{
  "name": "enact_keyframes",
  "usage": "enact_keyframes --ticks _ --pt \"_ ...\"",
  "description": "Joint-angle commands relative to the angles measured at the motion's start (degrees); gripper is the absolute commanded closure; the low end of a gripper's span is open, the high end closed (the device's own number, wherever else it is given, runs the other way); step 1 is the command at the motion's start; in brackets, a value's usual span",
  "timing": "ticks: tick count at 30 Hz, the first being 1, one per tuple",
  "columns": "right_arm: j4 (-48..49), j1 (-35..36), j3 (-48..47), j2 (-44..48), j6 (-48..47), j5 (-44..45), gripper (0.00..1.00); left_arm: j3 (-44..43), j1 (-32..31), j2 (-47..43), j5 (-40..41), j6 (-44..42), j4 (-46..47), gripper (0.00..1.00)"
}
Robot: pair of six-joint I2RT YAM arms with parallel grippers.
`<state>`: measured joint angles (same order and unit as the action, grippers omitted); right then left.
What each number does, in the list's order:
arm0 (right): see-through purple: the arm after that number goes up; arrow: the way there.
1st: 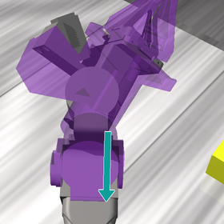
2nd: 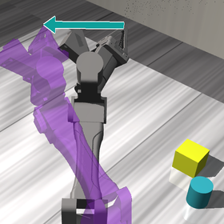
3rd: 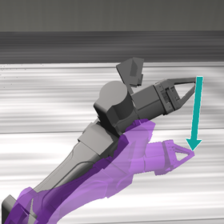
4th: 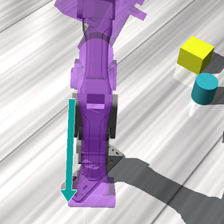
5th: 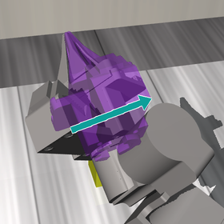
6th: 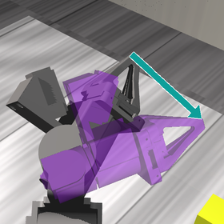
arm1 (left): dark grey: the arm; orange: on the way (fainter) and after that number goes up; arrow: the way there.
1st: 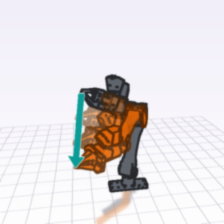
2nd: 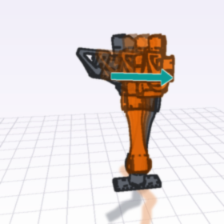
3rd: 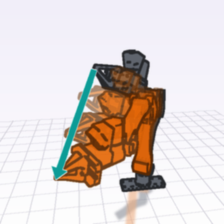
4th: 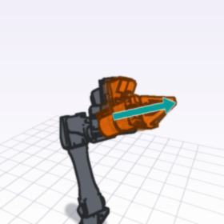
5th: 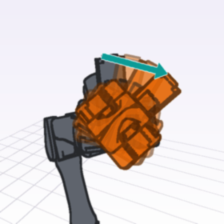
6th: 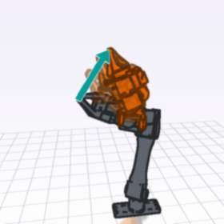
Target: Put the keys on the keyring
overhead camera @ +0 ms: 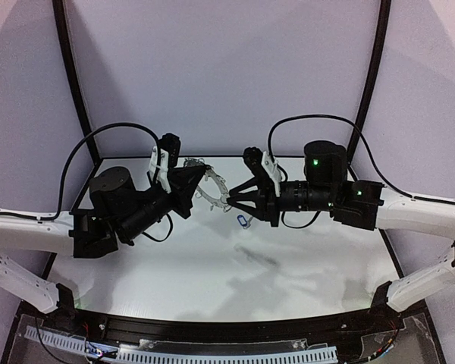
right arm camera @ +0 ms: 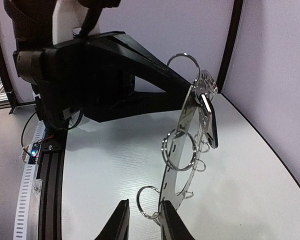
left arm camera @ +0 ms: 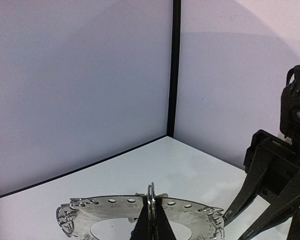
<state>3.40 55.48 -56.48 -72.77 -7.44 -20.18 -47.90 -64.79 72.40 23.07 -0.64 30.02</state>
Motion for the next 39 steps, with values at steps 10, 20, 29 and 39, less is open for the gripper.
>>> enact_keyframes --ticks 10,20,29,39 --pt "-1.49 0.41 -2.1 -1.51 2.74 4.95 0.74 -1.45 -0.08 -2.0 -1.31 -1.03 1.54 0.99" --pt "-2.07 0.45 -2.02 -0.48 1.75 3.74 0.8 -1.55 -0.09 -1.7 -2.23 -1.52 1.07 0.99" --pt "-2.8 0.38 -1.3 1.32 1.37 -0.56 0.7 -1.41 -0.08 -2.0 -1.08 -2.44 0.72 0.99" --pt "-6.61 0.46 -2.91 0.37 1.29 0.04 0.85 -1.17 -0.08 -2.46 -0.85 -2.2 0.62 0.99"
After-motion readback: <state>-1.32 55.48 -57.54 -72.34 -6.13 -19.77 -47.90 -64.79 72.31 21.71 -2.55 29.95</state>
